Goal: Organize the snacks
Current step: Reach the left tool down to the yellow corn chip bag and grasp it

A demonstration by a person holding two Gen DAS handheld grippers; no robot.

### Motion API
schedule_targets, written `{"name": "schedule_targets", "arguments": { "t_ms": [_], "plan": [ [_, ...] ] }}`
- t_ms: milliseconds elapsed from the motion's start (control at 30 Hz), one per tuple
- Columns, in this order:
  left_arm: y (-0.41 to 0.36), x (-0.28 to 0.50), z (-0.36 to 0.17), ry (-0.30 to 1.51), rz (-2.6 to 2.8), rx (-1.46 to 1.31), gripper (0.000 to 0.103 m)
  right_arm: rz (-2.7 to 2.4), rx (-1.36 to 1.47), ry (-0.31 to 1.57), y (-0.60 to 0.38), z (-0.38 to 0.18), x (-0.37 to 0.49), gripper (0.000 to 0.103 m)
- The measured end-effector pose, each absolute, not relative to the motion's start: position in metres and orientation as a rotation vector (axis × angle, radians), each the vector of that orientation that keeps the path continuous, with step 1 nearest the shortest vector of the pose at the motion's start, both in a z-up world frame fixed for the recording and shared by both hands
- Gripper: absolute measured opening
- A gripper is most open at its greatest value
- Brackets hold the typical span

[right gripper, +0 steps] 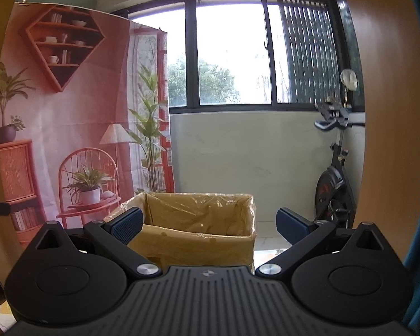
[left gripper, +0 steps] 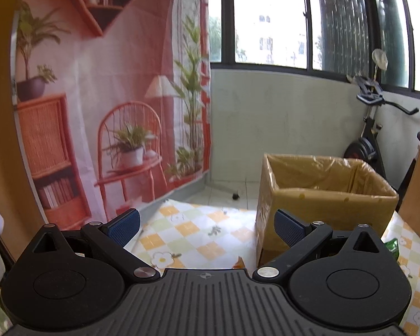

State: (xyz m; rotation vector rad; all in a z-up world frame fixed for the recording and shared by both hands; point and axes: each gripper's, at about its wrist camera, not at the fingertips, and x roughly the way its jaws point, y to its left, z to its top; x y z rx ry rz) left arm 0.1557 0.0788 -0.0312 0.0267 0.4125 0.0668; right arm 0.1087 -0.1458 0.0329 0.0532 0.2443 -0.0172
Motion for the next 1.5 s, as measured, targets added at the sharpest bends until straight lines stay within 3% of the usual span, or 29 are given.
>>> {"name": "schedule_targets", "arguments": {
  "t_ms": [200,600,1033,1500],
  "plan": [
    [0.066,0.164,-0.066,0.431,-0.084,-0.037,0.103,0.002,0.107,0.265,-0.152,0.006,0.131,0.103],
    [0.021,0.176,-0.149,0.609,-0.245,-0.048,0.102,-0.045,0.065,0.51,-0.147,-0.058,0.163,0.103],
    [-0.019,0.181,-0.171,0.656,-0.357,0.219,0.103,-0.04,0.159,0.599,-0.163,-0.086,0.18,0.099],
    [-0.019,0.208,-0.188,0.772,-0.429,0.132,0.103,-0.035,0.186,0.648,-0.175,-0.102,0.189,0.094]
  ]
}}
